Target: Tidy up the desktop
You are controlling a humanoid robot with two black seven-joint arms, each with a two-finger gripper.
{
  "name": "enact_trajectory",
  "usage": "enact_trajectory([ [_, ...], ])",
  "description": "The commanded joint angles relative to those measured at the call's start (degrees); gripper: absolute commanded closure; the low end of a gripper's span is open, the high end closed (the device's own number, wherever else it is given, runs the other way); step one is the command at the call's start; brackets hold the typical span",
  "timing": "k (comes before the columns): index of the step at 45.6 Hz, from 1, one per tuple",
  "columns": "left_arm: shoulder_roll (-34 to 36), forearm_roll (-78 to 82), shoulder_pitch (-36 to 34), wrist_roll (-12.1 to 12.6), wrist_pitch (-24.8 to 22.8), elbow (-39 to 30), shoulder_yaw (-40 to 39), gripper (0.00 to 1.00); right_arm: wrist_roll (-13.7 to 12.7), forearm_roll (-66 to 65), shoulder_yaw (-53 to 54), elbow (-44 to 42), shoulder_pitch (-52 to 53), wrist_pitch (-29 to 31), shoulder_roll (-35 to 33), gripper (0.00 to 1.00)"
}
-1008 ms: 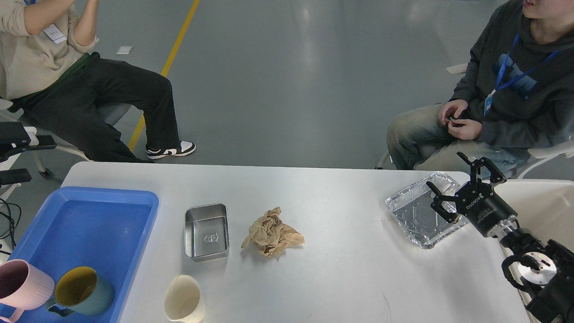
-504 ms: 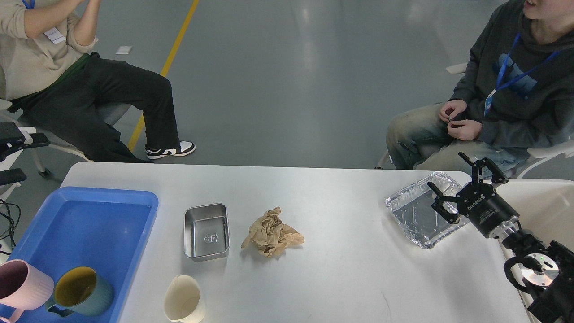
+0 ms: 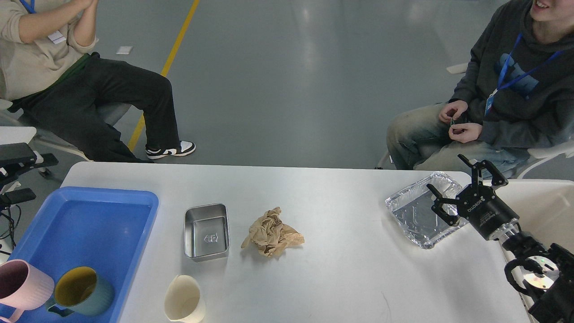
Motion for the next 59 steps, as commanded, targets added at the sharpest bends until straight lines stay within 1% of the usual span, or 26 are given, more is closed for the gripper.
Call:
enact_trajectory([
  [1,-4.02,-0.01,-2.55,4.25,0.18,2.13,2.4,0.03,0.01,0.0,0.08,0.08,-0.09,0.13,-0.08,0.0],
  [4,-8.93,0.25,-7.03,6.71,1.06,3.44,5.21,0.03,0.01,0.0,0.08,0.0,-0.18,0.3,-0.08,0.0],
  [7,-11.41,2.26,-10.46,8.3,1.94,3.89,10.03,0.03,0.01,0.09,0.0,0.08,-0.26,0.57,0.0,0.0],
  [11,-12.55,7.79,-14.24,8.57,3.87,3.89,15.66,0.04,0.01,0.0,0.0,0.08,-0.26,0.57,0.0,0.0],
  [12,-12.99,9.55,-16.07,8.65,5.01,3.97,17.42,0.05,0.01,0.0,0.0,0.08,-0.35,0.57,0.0,0.0],
  [16,-16.41,12.63,-21.96,8.83,6.95,4.32,24.8,0.07,0.01,0.0,0.0,0.61,-0.53,0.66,0.0,0.0],
  [18,-18.09,13.95,-25.83,9.36,7.65,5.46,28.84,0.07,0.01,0.0,0.0,1.05,-0.79,0.66,0.0,0.0],
  [21,-19.76,15.54,-31.02,10.41,8.27,8.36,35.43,0.08,0.01,0.0,0.0,1.84,-0.88,0.66,0.0,0.0],
  [25,-23.44,16.16,-37.17,10.76,9.41,13.02,42.9,0.1,0.01,0.0,0.08,2.11,-1.05,0.57,-0.08,0.0],
  [31,-28.54,17.91,-42.98,11.12,10.64,18.91,50.82,0.1,0.01,0.0,0.26,2.19,-1.05,0.57,-0.08,0.0],
  [36,-34.43,21.16,-45.53,11.2,10.82,23.83,54.43,0.13,0.1,0.0,0.35,2.19,-1.23,0.57,-0.08,0.0],
  [40,-39.0,24.59,-45.89,11.2,10.82,27.96,56.19,0.15,0.1,0.0,0.26,2.28,-1.32,0.57,-0.52,0.0],
  [46,-43.92,30.04,-45.89,11.12,10.91,31.3,58.04,0.2,0.1,0.0,0.35,2.28,-1.49,0.66,-0.52,0.0],
  [54,-48.85,34.17,-46.06,11.03,10.91,36.84,58.83,0.33,0.1,0.0,0.44,2.28,-1.58,0.83,-0.52,0.0],
  [58,-50.08,35.49,-46.06,11.03,10.91,37.64,59.27,0.42,0.1,0.0,0.35,2.28,-1.67,0.83,-0.52,0.0],
  [59,-50.17,35.67,-46.06,11.03,10.91,37.72,59.79,0.46,0.19,0.0,0.35,2.28,-1.67,0.83,-0.52,0.0],
])
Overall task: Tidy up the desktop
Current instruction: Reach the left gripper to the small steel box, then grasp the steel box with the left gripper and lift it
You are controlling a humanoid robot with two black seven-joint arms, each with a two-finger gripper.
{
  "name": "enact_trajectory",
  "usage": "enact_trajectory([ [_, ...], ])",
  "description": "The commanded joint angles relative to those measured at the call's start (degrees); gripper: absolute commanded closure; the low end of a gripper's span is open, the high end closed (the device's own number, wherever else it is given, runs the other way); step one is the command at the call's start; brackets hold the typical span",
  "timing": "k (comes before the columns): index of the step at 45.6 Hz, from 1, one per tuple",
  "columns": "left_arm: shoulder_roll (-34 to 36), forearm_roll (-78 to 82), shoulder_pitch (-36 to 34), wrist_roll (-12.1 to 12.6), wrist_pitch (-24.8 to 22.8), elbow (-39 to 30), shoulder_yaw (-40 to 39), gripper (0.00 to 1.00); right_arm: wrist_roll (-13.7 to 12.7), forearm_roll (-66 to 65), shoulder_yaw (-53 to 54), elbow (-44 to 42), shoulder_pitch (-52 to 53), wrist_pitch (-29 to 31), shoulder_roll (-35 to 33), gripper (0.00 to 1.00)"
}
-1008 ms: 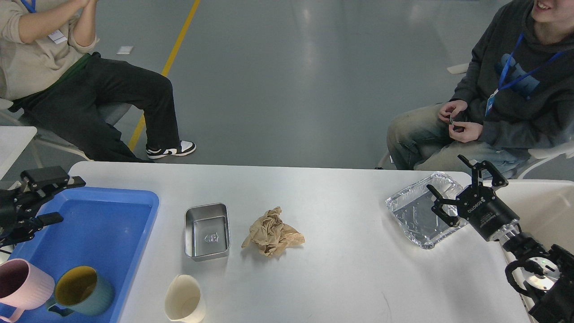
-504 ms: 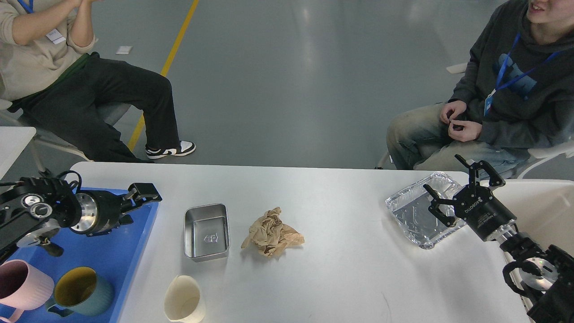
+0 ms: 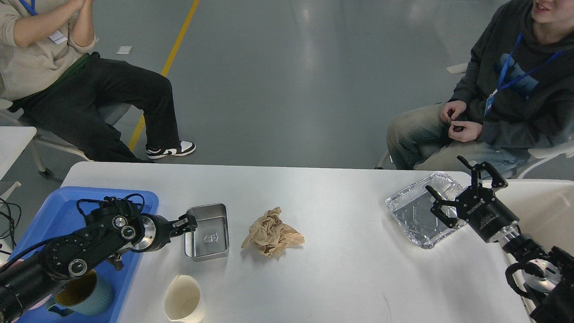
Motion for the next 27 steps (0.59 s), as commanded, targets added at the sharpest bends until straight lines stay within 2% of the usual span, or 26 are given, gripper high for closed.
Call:
enact_trajectory([
  [1,-1.36,1.51,-0.01,-0.01,-0.01,1.11,1.22,0.48,0.0,-0.01,0.06,-0.1,-0.06,0.06,0.0,0.0],
  [7,-2.06,1.95,-0.1,0.17,0.08,1.63,1.75,0.56,0.09,-0.01,0.06,-0.01,-0.41,0.06,0.0,0.0],
  [10,-2.06,2.21,-0.19,0.17,0.08,1.63,1.92,0.57,0.09,-0.01,0.06,-0.01,-0.5,0.06,0.0,0.0],
  [12,-2.15,2.3,-0.36,0.17,0.08,1.81,1.92,0.63,0.09,-0.01,0.06,-0.01,-0.5,0.06,0.0,0.0],
  [16,-2.33,2.13,-0.63,0.96,0.08,2.16,1.84,0.83,0.09,-0.01,-0.03,-0.01,-0.85,0.06,0.0,0.0],
  [22,-2.77,1.34,-1.6,1.66,-0.36,3.65,1.92,0.91,0.09,-0.01,0.06,-0.01,-0.85,0.06,0.0,0.0],
  [25,-2.59,0.99,-1.86,1.84,-0.88,3.74,1.92,1.0,0.09,-0.01,0.06,0.08,-0.85,0.06,0.0,0.0],
  [27,-2.5,0.98,-2.12,2.01,-1.24,3.74,1.92,1.0,0.09,-0.01,0.06,0.17,-0.85,0.06,0.0,0.0],
])
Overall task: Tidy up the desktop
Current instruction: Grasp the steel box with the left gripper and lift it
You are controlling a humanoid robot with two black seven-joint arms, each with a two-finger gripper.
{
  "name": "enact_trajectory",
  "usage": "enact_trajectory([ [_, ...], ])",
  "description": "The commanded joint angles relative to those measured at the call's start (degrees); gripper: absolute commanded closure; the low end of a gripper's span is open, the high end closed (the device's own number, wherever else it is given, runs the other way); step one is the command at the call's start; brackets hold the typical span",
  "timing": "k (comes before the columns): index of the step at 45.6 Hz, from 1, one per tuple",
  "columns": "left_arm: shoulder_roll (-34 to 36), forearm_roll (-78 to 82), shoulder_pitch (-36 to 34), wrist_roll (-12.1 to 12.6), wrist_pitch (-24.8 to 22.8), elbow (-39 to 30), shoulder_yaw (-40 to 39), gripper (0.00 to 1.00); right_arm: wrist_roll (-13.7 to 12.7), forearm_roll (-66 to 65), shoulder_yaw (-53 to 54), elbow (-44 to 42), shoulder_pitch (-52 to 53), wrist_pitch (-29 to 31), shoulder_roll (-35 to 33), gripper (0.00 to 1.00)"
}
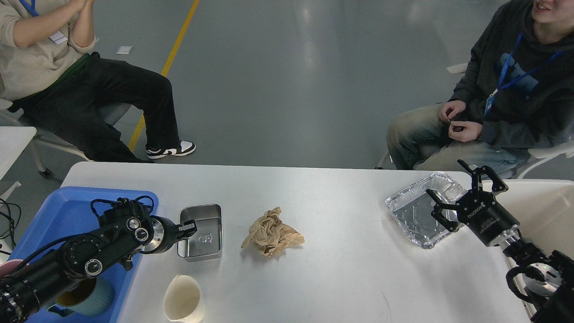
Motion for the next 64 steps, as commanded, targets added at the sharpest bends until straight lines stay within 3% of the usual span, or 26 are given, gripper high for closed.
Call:
enact_trajectory([
  [1,0.11,-0.31,-0.61,0.51,-1.16,0.22,-0.04,1.0,0.0,0.0,0.03,0.17,0.0,0.0,0.0,0.0],
  [10,2.91,-4.17,-3.85,4.46,-9.84,-4.16,-2.06,1.0,0.0,0.0,-0.06,0.17,0.09,0.0,-0.08,0.0],
  [15,12.48,-11.37,-8.33,7.71,-19.77,-12.33,-2.77,1.0,0.0,0.0,-0.06,0.26,0.18,0.0,0.0,0.0],
  [22,25.75,-19.72,-18.43,8.86,-32.43,-20.34,-2.86,1.0,-0.09,0.0,-0.15,0.26,0.35,0.0,0.0,0.0],
  [31,36.05,-30.27,-37.24,9.3,-32.52,-19.47,-1.8,1.0,-0.09,0.0,-0.32,0.43,0.62,0.0,0.0,0.0],
  [35,37.81,-31.86,-42.08,9.3,-32.52,-17.45,-1.54,1.0,-0.18,0.0,-0.41,0.7,0.62,-0.09,0.0,0.0],
  [46,41.41,-31.16,-41.75,9.21,-32.52,-15.08,-1.63,1.0,-0.26,0.0,-0.59,0.7,0.62,-0.09,-0.08,0.0],
  [50,41.68,-30.2,-37.62,8.78,-32.52,-9.2,-1.63,1.0,-0.26,0.0,-0.5,0.7,0.62,-0.09,-0.61,0.0],
  [55,40.19,-26.16,-33.57,7.81,-32.52,3.97,-2.59,1.0,-0.26,0.0,-0.5,0.7,0.62,-0.09,-0.88,0.0],
  [57,38.0,-24.66,-32.52,6.24,-32.52,10.03,-3.21,1.0,-0.26,0.0,-0.5,0.7,0.7,-0.09,-0.88,0.0],
  [61,33.87,-20.19,-30.41,-0.08,-32.52,20.23,-3.82,1.0,-0.26,0.0,-0.5,0.7,0.7,-0.09,-0.88,0.0],
  [64,32.02,-13.87,-28.48,-8.16,-32.52,23.85,-3.21,1.0,-0.26,0.0,-0.5,0.7,0.62,-0.09,-0.88,0.0],
])
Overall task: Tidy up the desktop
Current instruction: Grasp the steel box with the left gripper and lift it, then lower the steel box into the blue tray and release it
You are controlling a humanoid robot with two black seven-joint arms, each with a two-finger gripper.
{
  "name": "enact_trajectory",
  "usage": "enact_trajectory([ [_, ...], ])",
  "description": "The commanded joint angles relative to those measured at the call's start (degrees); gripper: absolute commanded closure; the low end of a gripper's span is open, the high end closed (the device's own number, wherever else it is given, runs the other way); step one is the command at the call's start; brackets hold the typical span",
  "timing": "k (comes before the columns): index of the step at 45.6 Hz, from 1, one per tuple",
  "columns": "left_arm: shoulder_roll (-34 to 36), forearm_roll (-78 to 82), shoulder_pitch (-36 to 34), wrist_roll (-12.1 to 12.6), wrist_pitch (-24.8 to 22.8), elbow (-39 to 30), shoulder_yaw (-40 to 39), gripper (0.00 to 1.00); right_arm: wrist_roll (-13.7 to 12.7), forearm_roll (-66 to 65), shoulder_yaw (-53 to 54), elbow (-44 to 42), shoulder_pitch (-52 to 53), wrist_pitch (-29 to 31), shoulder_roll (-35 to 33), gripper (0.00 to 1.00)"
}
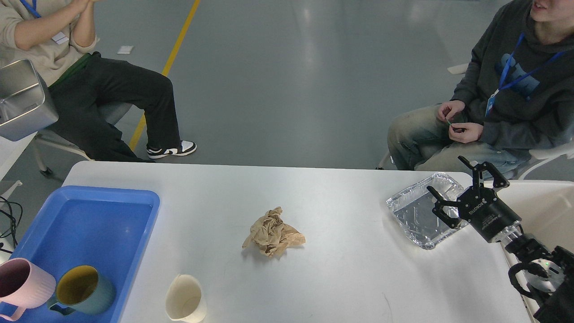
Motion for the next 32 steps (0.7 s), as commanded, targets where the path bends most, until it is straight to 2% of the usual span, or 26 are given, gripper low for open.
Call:
enact_trajectory([
  [1,-3.83,11.23,3.98,-14.53,0.01,8.81,0.68,1.0,0.0,-0.01,0.01,-0.01,-0.1,0.0,-0.01,0.0],
  [5,-5.58,23.01,8.99,-29.56,0.08,9.34,4.98,1.0,0.0,-0.01,-0.08,-0.01,-0.36,0.0,0.07,0.0],
  [7,-7.51,27.59,10.32,-35.99,5.5,9.87,8.23,1.0,0.0,-0.09,-0.08,-0.01,-0.37,0.0,0.07,0.0],
  [9,-9.01,29.54,10.93,-40.92,9.81,11.53,11.74,1.0,0.0,-0.09,-0.08,-0.01,-0.45,0.0,0.07,0.0],
  [11,-10.68,29.54,11.37,-43.82,12.37,14.95,16.39,1.0,0.0,-0.09,-0.08,-0.01,-0.45,0.0,0.07,0.0],
  [17,-17.18,26.21,12.43,-51.12,15.28,24.97,27.92,1.0,0.0,-0.09,-0.17,-0.01,-0.54,0.0,-0.01,0.0],
  [20,-19.82,24.01,14.53,-53.59,18.0,29.81,31.7,1.0,0.0,-0.09,-0.17,-0.01,-0.54,0.0,-0.01,0.0],
  [25,-23.16,19.36,17.61,-54.21,21.96,33.07,35.31,1.0,0.0,-0.09,-0.17,-0.01,-0.72,0.0,-0.01,0.0],
  [32,-24.48,15.92,20.6,-53.59,23.37,33.16,35.58,1.0,0.0,-0.09,-0.17,-0.01,-1.24,0.0,-0.01,0.0],
])
